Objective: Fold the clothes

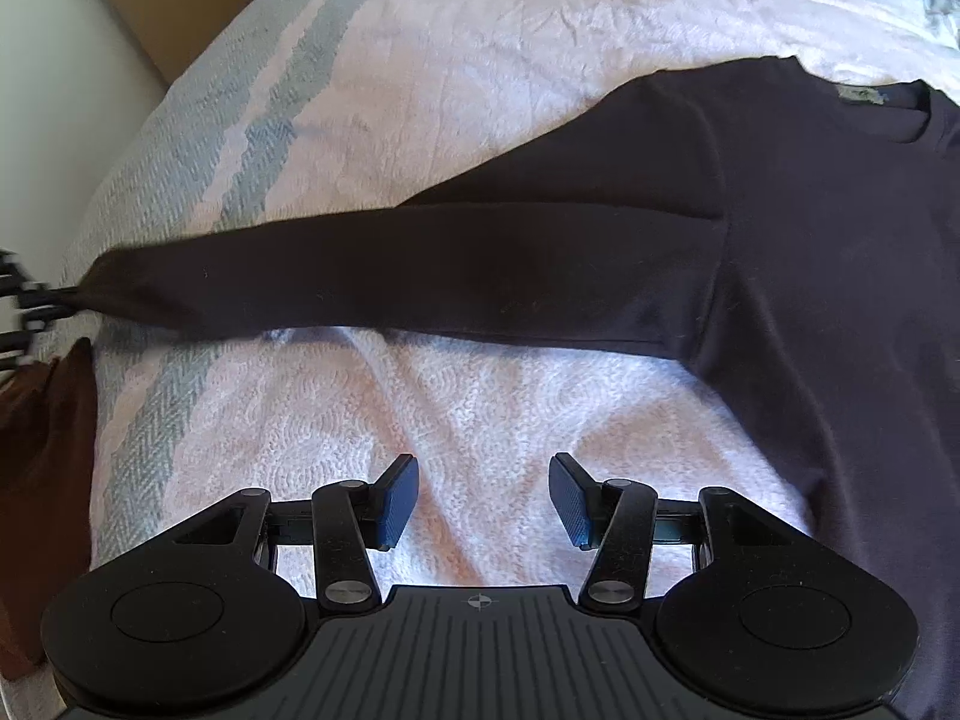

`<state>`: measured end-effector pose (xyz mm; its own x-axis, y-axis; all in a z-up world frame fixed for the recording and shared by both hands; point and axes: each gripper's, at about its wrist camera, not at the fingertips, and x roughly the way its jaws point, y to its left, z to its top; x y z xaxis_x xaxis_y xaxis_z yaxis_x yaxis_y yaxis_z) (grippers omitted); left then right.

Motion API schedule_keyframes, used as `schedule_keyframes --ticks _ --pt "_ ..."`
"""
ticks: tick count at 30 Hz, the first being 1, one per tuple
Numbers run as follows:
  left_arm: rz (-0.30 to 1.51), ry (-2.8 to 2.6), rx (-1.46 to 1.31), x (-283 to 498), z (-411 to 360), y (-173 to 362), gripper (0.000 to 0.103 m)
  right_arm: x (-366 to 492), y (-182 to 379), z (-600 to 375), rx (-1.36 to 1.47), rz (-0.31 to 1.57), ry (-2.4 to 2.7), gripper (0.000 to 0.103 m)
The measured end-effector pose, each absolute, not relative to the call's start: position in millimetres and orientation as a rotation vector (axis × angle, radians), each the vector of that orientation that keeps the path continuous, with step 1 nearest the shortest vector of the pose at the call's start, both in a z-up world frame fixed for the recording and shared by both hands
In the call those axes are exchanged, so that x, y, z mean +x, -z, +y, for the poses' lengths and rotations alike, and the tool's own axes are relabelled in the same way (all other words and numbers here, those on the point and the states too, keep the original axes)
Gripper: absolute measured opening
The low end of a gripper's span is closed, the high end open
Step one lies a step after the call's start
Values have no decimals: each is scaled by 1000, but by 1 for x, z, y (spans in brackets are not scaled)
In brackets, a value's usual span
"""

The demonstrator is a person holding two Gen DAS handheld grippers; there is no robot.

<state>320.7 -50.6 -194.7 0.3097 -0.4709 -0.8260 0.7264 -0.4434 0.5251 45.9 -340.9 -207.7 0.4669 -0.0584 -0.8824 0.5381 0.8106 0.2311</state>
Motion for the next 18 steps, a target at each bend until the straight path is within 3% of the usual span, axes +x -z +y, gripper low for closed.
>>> schedule_keyframes --ticks 9,18 --pt "422 1512 1579 267 -4 215 4 28 206 -334 571 1050 380 52" --pt "510 1414 1536 276 -16 213 4 -4 204 -337 586 1058 421 52"
